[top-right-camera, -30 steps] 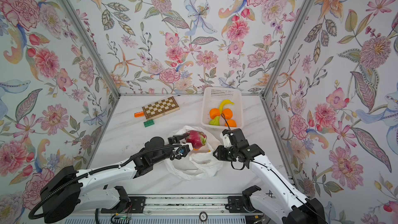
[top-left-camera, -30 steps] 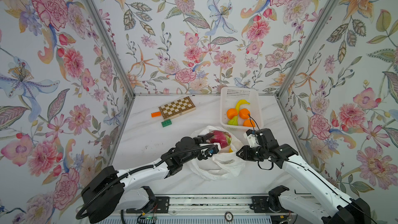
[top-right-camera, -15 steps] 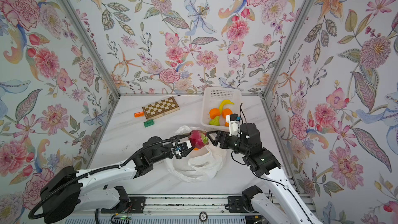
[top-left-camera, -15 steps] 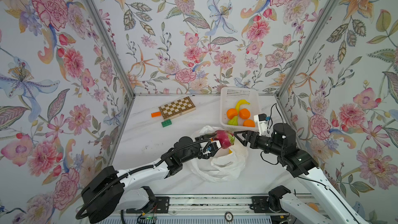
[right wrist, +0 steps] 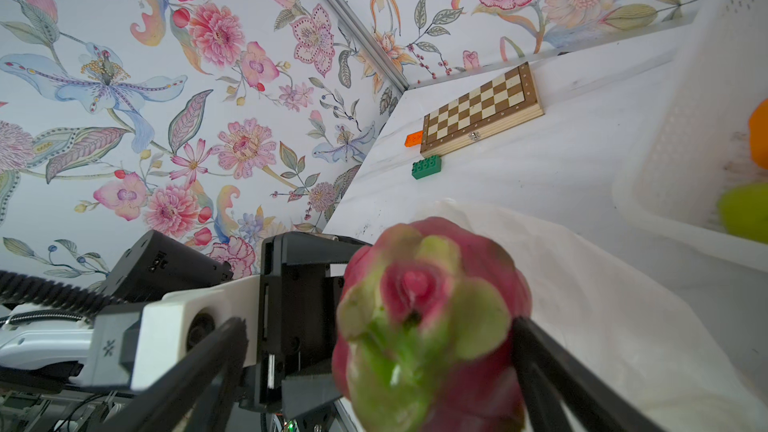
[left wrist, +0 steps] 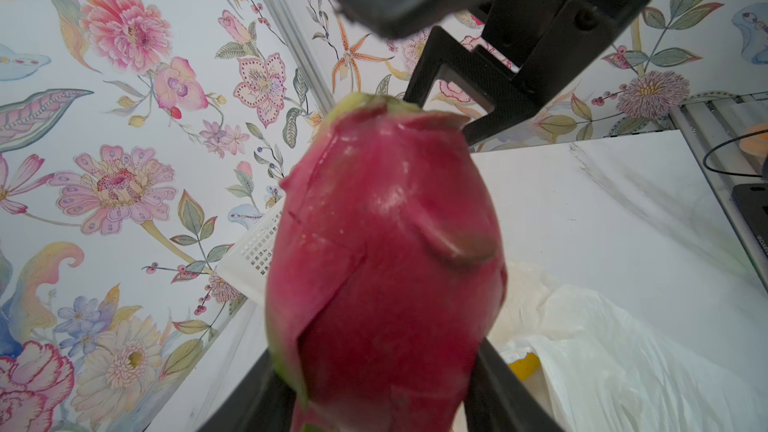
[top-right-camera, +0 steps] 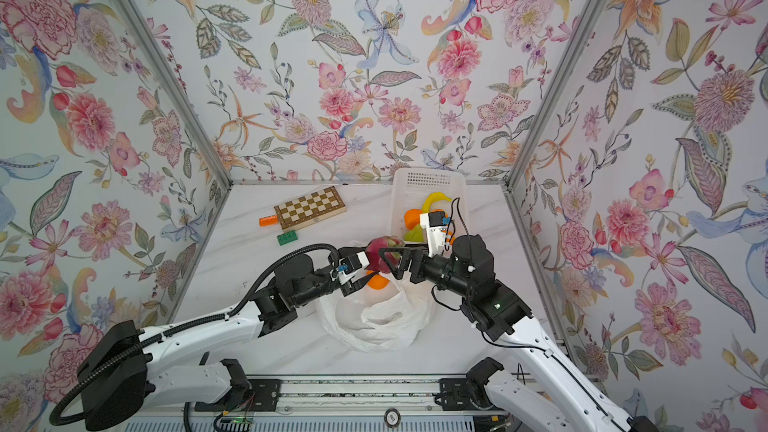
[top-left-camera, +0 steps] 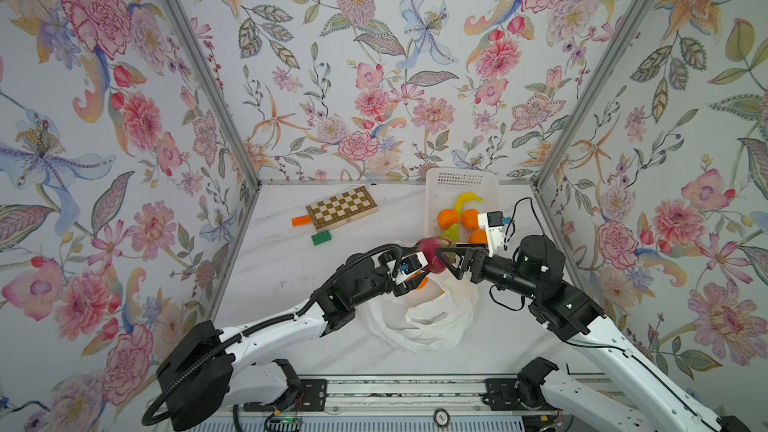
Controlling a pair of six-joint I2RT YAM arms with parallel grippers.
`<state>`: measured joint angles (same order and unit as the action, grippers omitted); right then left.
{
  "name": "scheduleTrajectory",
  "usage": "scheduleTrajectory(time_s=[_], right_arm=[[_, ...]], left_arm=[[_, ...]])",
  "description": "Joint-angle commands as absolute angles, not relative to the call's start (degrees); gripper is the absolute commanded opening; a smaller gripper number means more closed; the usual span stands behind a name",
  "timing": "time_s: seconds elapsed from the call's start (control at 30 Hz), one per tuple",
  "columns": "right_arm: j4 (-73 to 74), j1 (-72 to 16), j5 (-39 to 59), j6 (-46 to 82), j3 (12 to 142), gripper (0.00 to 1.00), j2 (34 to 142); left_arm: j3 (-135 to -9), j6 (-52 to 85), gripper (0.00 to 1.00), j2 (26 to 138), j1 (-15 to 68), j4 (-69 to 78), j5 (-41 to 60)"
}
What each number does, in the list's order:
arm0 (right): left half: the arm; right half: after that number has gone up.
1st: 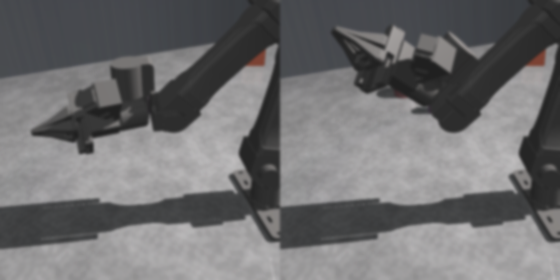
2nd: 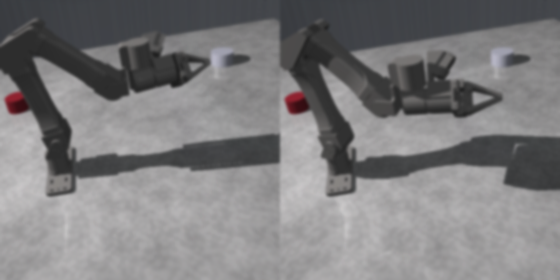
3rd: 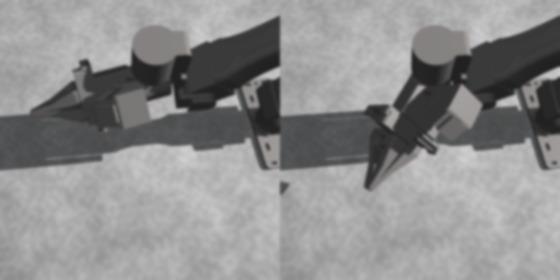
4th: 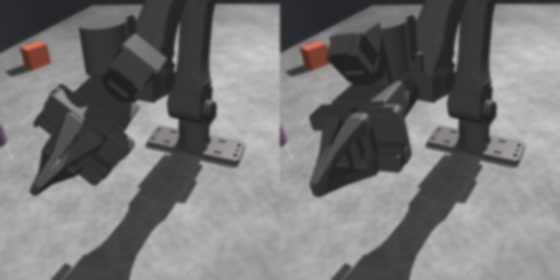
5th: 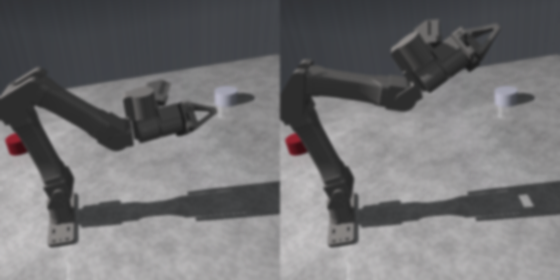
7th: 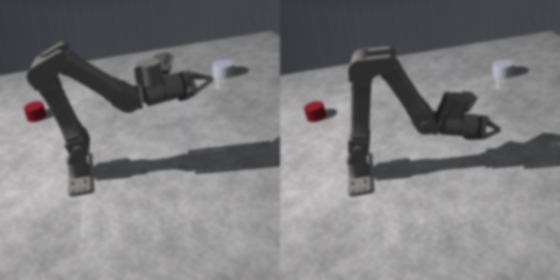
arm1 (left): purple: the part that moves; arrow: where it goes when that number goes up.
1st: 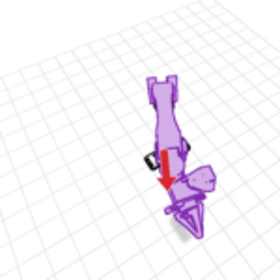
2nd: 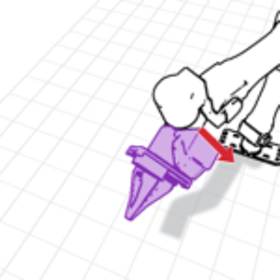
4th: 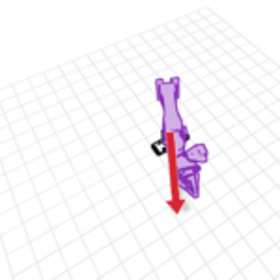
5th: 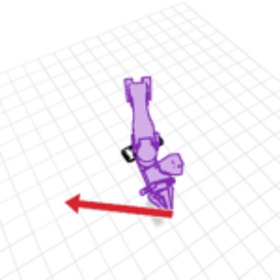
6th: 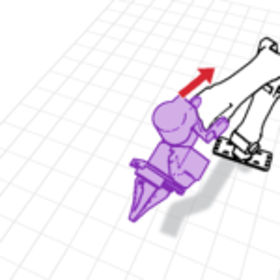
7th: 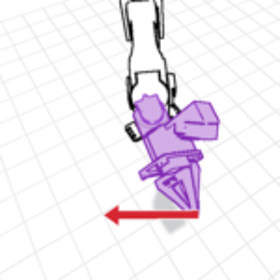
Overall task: Untie the knot of the plastic bag and take out the fruit
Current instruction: 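Close the right gripper on the dragon fruit held by the left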
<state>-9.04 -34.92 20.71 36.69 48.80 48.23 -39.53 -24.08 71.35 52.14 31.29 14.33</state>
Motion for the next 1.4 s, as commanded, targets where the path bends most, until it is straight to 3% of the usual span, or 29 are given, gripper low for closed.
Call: scheduleTrajectory(time_s=[0.0,0.53,0.87,0.97,1.07,1.17,1.37], right_arm=[[-8.0,-36.6,21.6,35.2,50.4,0.99,50.0],[-17.9,-37.7,12.2,30.3,51.5,0.99,51.4],[-6.1,-37.0,25.3,37.3,48.6,0.99,52.8],[-7.7,-36.9,25.0,36.4,49.4,0.91,53.5],[-7.6,-36.9,24.7,36.4,49.2,0.77,53.2],[-7.6,-36.9,22.5,36.6,48.9,0.67,52.6],[-8.1,-35.6,20.1,36.4,50.4,0.56,51.4]], left_arm=[[-43.1,-22.9,0.44,70.5,52.9,33.0,17.2],[-44.4,-26.0,0.44,69.6,53.3,29.7,15.4],[-45.6,-26.0,0.44,70.0,53.9,30.5,18.0],[-46.2,-26.4,0.44,70.3,54.2,29.5,18.0],[-46.4,-27.0,0.45,70.4,54.3,28.6,18.0],[-46.3,-26.9,0.49,70.4,54.5,28.8,17.8],[-46.3,-26.0,0.80,69.1,54.9,27.9,16.6]])
